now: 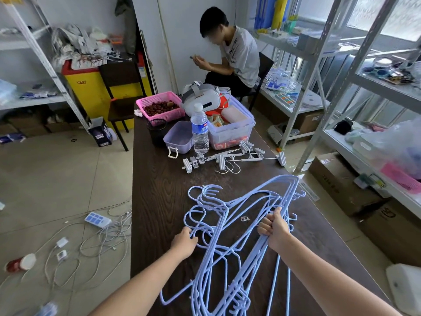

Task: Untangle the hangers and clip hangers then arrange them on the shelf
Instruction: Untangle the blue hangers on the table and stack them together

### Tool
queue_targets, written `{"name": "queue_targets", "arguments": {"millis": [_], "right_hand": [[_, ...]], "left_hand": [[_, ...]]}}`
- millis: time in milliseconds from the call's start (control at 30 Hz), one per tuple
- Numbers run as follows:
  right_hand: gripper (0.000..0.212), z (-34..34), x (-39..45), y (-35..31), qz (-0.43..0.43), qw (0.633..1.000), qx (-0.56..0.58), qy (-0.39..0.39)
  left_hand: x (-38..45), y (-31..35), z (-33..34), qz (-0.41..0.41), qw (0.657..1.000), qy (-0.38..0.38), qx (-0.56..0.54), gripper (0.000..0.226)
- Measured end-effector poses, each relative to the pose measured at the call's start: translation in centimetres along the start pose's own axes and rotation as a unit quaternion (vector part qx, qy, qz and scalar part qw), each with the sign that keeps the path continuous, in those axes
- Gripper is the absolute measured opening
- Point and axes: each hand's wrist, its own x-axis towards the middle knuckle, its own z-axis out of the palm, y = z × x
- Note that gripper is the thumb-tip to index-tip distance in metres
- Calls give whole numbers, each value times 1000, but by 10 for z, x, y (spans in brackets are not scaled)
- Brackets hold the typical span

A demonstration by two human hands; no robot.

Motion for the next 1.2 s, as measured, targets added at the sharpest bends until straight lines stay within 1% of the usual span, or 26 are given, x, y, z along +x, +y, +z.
{"name": "queue_targets", "arguments": {"millis": [33,167,200,267,333,367,400,433,467,500,567,600,700,767,800,867,900,933,1033,1100,1133,1200], "right_hand": [[80,1,-1,-2,-3,1000,10,-10],[82,0,-7,-15,-6,997,51,-49],[82,-2,-9,-18,-4,997,58,-55],[83,-3,-13,-23,-1,995,69,-67],[83,-3,-17,-26,-1,995,71,-76],[82,-3,-18,-26,-2,995,70,-77],[82,-2,-19,-25,-1,995,70,-76],[81,-1,-19,-22,-1,995,71,-75],[81,0,-17,-19,0,995,74,-73],[82,2,-16,-14,1,995,78,-70],[84,6,-11,-5,5,995,80,-61],[84,8,-9,0,8,995,79,-56],[81,16,-2,15,13,996,78,-36],[79,24,3,25,10,997,73,-10],[78,29,6,31,7,998,69,8],[69,38,13,41,3,997,55,52],[63,42,16,47,3,996,42,74],[57,43,19,52,5,995,26,92],[48,43,28,58,27,991,-37,129],[39,43,32,54,45,983,-114,139],[34,44,32,51,53,976,-157,139],[18,47,30,44,68,959,-246,121]], "left_hand": [[0,-1,2,0,1000,7,7,35],[-1,-2,7,39,993,91,71,37],[-2,-1,7,51,990,105,78,35],[-2,6,4,61,990,120,52,33],[-1,14,-1,60,991,119,-24,31],[1,18,-4,55,988,110,-91,33],[0,22,-7,40,980,79,-176,36],[-1,26,-10,23,965,46,-256,40],[0,29,-12,14,955,35,-294,41],[2,31,-15,14,959,41,-280,40],[5,29,-21,8,980,68,-185,42],[6,26,-24,-6,986,70,-148,46],[12,11,-29,-49,997,32,-58,58],[14,2,-28,-61,997,-4,-55,61],[14,-1,-26,-65,992,-28,-100,60],[11,-4,-24,-95,967,-105,-210,54],[11,-5,-23,-100,960,-132,-226,51],[11,-6,-22,-96,959,-145,-225,49],[12,-8,-22,-78,961,-138,-224,42],[13,-10,-19,-62,964,-133,-222,35],[13,-11,-18,-49,971,-126,-197,30],[14,-12,-13,-11,991,-74,-113,31]]}}
